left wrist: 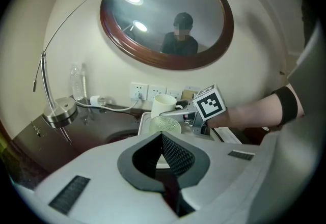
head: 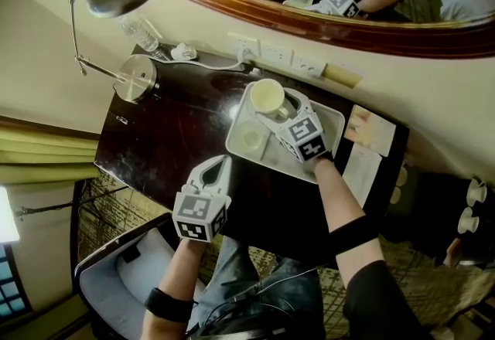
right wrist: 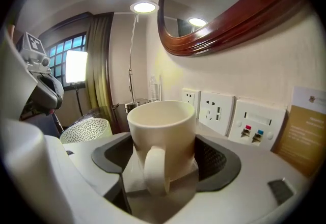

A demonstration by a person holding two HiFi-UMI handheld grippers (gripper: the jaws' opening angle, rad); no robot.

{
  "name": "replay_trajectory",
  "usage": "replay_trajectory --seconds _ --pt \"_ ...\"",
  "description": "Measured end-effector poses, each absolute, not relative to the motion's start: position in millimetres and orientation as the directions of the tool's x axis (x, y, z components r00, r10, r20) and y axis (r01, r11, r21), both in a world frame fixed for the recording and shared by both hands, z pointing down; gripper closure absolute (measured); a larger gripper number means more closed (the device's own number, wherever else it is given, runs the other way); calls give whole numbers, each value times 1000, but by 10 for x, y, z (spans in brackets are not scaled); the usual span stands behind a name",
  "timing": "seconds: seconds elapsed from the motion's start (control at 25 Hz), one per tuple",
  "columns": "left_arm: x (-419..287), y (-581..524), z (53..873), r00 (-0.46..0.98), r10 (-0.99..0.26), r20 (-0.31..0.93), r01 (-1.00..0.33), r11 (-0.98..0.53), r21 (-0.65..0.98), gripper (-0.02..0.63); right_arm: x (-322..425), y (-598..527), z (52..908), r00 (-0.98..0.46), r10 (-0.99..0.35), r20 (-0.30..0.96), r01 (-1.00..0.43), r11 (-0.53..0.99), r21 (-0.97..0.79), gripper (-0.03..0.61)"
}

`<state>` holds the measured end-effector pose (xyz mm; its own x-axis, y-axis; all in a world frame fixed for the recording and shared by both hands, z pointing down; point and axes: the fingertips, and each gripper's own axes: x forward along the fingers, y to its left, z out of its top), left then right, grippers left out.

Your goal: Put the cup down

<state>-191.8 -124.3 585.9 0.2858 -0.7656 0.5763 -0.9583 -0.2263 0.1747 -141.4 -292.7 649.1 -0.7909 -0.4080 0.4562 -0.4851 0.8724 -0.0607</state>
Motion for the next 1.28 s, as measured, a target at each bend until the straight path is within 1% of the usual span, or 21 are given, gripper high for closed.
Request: replay_trajectory --seconds 0.16,0.32,0.56,0.76,0.96,1.28 --pt "-2056 -1235 5932 251 -769 587 -968 -191 162 614 -1544 -2952 6566 -796 -390 464 -466 883 -58 181" --pt "-2059 -1209 5939 266 -766 586 -964 -199 177 614 -1590 -2946 6646 -793 -380 476 -460 886 -61 181" --pt "-2153 -1207 5961 246 -774 583 -968 -170 184 614 -1613 -2958 6733 -789 -383 481 -471 879 -72 178" --pt "-2181 -1155 5999 251 -768 590 -967 -166 196 614 -1608 -2958 6761 -790 -391 473 -487 869 -95 163" --pt "-2188 -1100 6001 254 -764 593 -966 -164 202 614 -1601 -2970 6712 -787 -409 462 -508 854 -110 142" --pt "-2240 -988 5928 231 -775 588 -971 -145 191 614 -1472 -2900 6506 -788 -415 454 -513 851 -113 141"
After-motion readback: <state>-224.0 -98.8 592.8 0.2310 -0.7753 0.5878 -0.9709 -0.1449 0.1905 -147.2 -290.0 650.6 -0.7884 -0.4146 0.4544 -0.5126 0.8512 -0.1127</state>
